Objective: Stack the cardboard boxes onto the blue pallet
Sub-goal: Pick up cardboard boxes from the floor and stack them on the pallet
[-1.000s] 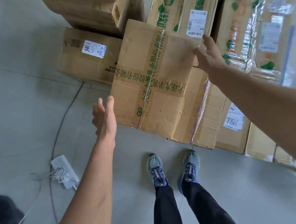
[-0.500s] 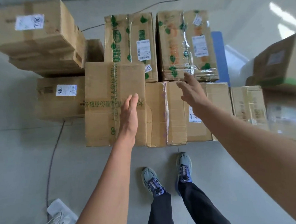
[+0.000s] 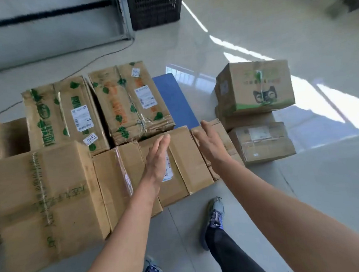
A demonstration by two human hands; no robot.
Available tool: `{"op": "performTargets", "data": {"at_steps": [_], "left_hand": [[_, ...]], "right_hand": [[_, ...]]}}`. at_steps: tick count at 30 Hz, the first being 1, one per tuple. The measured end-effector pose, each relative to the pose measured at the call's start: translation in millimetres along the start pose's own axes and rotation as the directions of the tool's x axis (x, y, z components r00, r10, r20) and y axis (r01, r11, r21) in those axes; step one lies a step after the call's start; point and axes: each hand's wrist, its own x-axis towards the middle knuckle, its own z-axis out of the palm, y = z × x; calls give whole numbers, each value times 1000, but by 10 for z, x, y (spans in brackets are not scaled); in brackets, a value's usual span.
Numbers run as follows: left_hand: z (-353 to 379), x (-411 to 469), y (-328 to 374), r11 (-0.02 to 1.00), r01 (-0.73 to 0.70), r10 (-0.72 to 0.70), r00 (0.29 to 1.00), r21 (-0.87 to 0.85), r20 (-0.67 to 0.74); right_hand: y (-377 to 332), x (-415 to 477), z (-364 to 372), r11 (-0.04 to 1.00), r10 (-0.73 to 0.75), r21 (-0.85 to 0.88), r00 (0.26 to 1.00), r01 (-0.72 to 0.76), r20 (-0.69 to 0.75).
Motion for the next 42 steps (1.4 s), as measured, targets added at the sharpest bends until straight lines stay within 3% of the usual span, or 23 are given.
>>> {"op": "performTargets", "data": {"at_steps": [9, 18, 28, 36, 42], "left_hand": [[1543, 778, 368, 991, 44, -61, 990, 126, 129], [3105, 2478, 788, 917, 27, -85, 988, 397, 130], [4255, 4519, 1069, 694, -67, -62, 986, 717, 152], [4671, 5520, 860, 337, -114, 62, 993, 934, 99], [4814, 5928, 790, 314, -100, 49, 995, 944, 89]], "right_hand": [[283, 883, -1601, 989, 122, 95, 984, -111, -128], [975, 2242, -2889, 921, 288, 318, 941, -223, -176], [1740, 3418, -3265, 765, 476, 544, 871, -344, -120], [2095, 3990, -3273, 557, 622, 712, 783, -428, -17], [2251, 4264, -3206, 477, 630, 776, 777, -412, 25]]}}
